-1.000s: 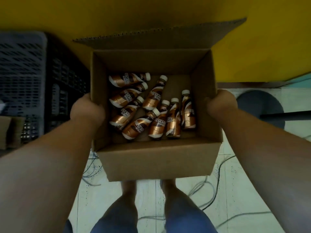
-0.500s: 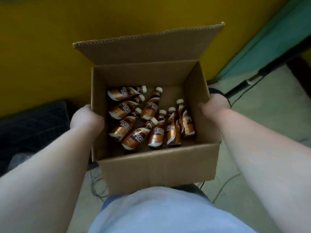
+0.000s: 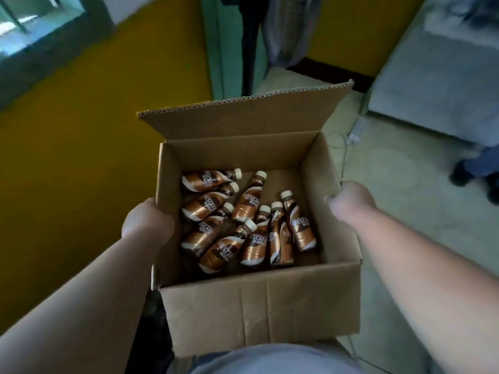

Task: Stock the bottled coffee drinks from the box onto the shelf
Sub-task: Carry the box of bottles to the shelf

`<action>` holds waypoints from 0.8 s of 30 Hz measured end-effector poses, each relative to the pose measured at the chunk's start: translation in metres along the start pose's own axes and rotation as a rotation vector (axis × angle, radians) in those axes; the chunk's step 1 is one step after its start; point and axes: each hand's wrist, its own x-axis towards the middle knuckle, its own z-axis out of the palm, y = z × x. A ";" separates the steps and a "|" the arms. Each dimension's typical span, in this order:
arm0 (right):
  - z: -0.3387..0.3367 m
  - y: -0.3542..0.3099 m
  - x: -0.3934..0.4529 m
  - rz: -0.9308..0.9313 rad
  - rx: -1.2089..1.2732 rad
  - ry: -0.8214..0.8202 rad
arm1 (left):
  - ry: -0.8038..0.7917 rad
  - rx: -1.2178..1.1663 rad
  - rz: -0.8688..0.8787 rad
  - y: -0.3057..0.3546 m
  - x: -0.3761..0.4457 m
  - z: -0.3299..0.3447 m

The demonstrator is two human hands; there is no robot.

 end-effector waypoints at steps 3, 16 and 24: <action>-0.028 0.067 0.012 0.151 0.045 0.054 | -0.062 0.035 0.145 0.075 0.003 0.031; -0.117 0.297 0.055 0.644 0.254 0.165 | -0.339 0.260 0.717 0.388 -0.005 0.183; -0.157 0.373 0.113 0.920 0.456 0.251 | -0.454 0.315 0.939 0.588 -0.011 0.286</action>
